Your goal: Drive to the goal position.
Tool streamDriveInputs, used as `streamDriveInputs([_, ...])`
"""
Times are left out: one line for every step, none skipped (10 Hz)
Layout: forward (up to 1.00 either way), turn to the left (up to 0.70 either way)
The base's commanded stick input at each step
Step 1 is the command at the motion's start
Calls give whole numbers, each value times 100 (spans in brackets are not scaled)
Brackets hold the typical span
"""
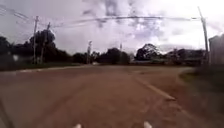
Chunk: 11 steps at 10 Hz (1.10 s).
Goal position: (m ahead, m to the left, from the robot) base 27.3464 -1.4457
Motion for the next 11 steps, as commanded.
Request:
streamDriveInputs([50,0])
streamDriveInputs([50,0])
streamDriveInputs([50,0])
streamDriveInputs([50,-17])
streamDriveInputs([50,-37])
streamDriveInputs([50,-50])
streamDriveInputs([50,-50])
streamDriveInputs([50,-47])
streamDriveInputs([50,-26])
streamDriveInputs([50,-4])
streamDriveInputs([50,0])
